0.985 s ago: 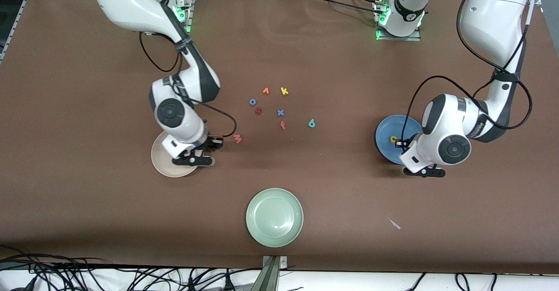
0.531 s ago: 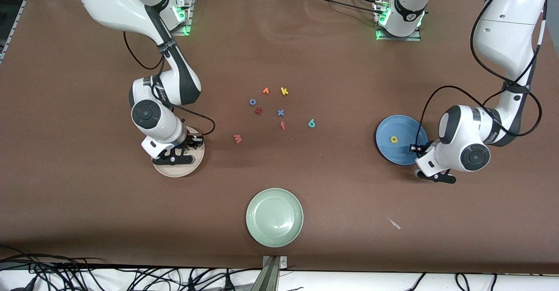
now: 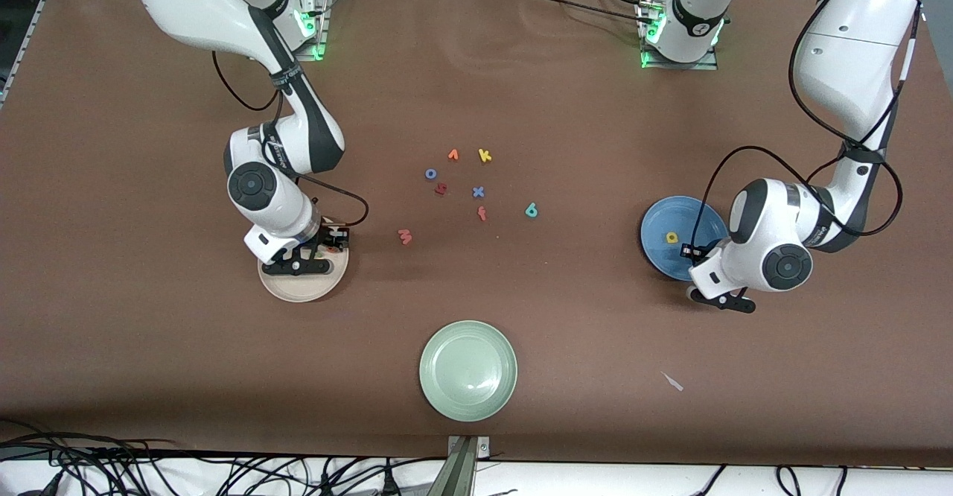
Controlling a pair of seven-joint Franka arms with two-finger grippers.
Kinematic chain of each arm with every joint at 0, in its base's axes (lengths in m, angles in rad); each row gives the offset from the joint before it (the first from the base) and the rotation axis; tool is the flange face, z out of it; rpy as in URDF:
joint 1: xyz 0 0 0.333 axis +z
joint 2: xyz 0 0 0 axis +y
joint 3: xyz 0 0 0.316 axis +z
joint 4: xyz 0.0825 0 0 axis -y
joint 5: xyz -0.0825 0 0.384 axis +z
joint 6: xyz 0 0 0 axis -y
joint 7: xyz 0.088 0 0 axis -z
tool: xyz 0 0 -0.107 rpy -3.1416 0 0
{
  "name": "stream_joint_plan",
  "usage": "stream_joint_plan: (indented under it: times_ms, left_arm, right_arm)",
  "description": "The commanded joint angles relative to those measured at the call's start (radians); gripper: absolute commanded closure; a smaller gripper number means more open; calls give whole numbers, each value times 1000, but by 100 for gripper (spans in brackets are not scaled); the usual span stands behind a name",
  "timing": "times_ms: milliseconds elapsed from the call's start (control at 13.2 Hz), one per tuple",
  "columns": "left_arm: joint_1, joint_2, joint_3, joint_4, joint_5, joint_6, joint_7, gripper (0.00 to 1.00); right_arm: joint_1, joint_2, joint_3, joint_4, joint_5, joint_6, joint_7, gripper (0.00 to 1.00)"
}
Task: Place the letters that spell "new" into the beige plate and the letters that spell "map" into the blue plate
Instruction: 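Reach the left gripper to the teal letter while the right gripper reaches pink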
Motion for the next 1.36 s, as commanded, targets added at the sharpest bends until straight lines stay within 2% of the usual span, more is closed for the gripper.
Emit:
stream_joint_plan:
  times_ms: [0,227,379,682,910,1137,1289]
  left_arm:
    - [-21,-42,-19,5,11,-41,-8,0]
    - [-21,-80,-97,5,11,-98,-138,0]
    - [-21,-83,-160,3,9,-98,-264,0]
    - [-45,-71,-280,5,11,-78,-512,0]
    - [-139,-34,-280,-4,12,6,-640,0]
    - [-237,-34,-280,-6,23,9,-637,0]
    - [-272,-33,-280,-7,25,12,-572,0]
  right_arm:
    - [13,-13,38,20,13,1,89,41]
    - [46,38,97,43,4,21,299,40]
    - [91,73,101,42,1,110,399,36]
    - [125,112,101,43,-3,170,473,33]
    - [127,127,101,32,-5,187,473,33]
    - [127,135,101,25,-5,199,473,34]
    - [127,142,101,26,-7,200,469,42]
